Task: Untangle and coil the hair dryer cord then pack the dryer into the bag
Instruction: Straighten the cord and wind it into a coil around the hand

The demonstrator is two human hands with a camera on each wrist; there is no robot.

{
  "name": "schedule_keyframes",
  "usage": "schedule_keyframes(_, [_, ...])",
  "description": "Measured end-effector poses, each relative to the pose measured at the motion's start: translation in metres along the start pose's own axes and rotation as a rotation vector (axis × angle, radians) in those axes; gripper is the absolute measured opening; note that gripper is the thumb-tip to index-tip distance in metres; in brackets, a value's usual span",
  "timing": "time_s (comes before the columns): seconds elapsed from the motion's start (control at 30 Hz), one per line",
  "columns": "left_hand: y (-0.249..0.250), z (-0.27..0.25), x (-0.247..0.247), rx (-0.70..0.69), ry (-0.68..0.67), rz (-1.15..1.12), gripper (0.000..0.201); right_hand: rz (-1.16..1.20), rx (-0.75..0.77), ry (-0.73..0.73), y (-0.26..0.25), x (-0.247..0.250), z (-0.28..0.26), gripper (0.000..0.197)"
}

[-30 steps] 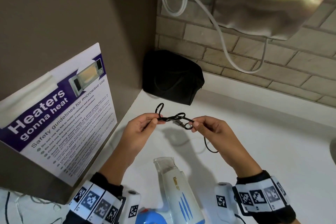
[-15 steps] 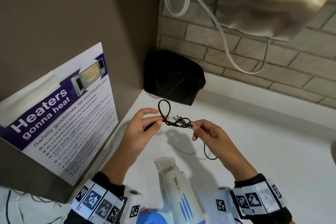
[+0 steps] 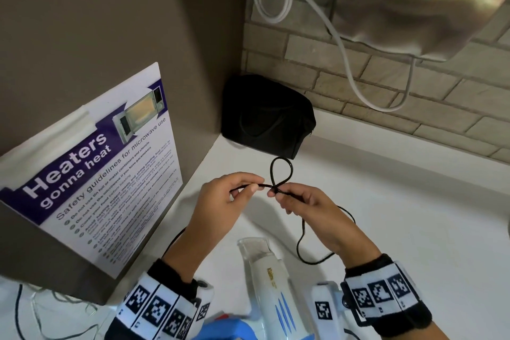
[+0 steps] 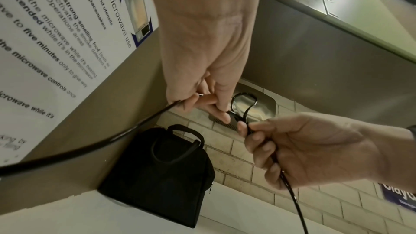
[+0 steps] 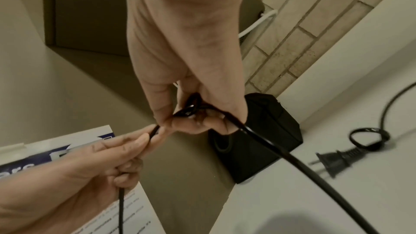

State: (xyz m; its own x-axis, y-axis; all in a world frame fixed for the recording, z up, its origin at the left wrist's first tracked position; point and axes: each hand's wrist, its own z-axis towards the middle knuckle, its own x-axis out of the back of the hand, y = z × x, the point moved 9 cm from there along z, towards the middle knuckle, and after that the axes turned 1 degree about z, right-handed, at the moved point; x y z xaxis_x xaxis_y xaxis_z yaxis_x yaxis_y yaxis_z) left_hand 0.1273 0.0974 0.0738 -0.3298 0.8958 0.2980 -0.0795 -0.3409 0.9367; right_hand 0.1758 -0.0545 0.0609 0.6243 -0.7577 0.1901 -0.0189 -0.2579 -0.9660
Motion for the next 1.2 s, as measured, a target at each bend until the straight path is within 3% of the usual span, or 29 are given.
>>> schedule_keyframes(0.1, [-0.004, 0.001, 0.002, 0.006, 0.018, -0.004, 0.014, -0.268, 0.074, 0.079, -0.005, 0.003, 0.001, 0.018])
schedule_keyframes(0.2, [-0.009, 0.001, -0.005, 0.036, 0.006, -0.047, 0.01, -0.805, 0.318, 0.272, -0.034, -0.006, -0.011, 0.053])
schedule_keyframes(0.23, [-0.008, 0.0, -0.008, 0.033, 0.001, -0.055, 0.01, -0.931, 0.396, 0.324, -0.045, -0.013, -0.014, 0.055])
schedule_keyframes(0.33, [-0.002, -0.001, -0.014, -0.04, 0.004, -0.016, 0.006, -1.123, 0.504, 0.381, -0.049, -0.03, -0.012, 0.034])
schedule_keyframes(0.47, [-0.001, 0.0, -0.006, -0.065, 0.065, -0.041, 0.012, -1.136, 0.486, 0.361, -0.029, -0.027, 0.007, 0.016])
schedule_keyframes(0.67, [-0.004, 0.002, 0.007, 0.027, 0.143, -0.221, 0.012, -1.129, 0.436, 0.282, -0.006, -0.011, 0.019, 0.022])
schedule_keyframes(0.87, [-0.017, 0.005, 0.021, 0.094, 0.166, -0.211, 0.014, -0.723, 0.383, 0.172, 0.011, -0.003, 0.024, 0.018])
schedule_keyframes(1.07, [-0.028, 0.002, -0.012, -0.054, -0.138, 0.369, 0.02, -0.676, 0.396, 0.177, 0.003, -0.005, 0.024, 0.014])
schedule_keyframes(1.13, [-0.025, -0.004, -0.03, -0.023, -0.19, 0.391, 0.024, -0.597, 0.391, 0.156, -0.004, -0.011, 0.02, 0.022])
schedule_keyframes(1.2, [-0.024, -0.003, -0.031, 0.023, -0.136, 0.226, 0.028, -0.481, 0.325, 0.131, -0.006, -0.01, 0.017, 0.051])
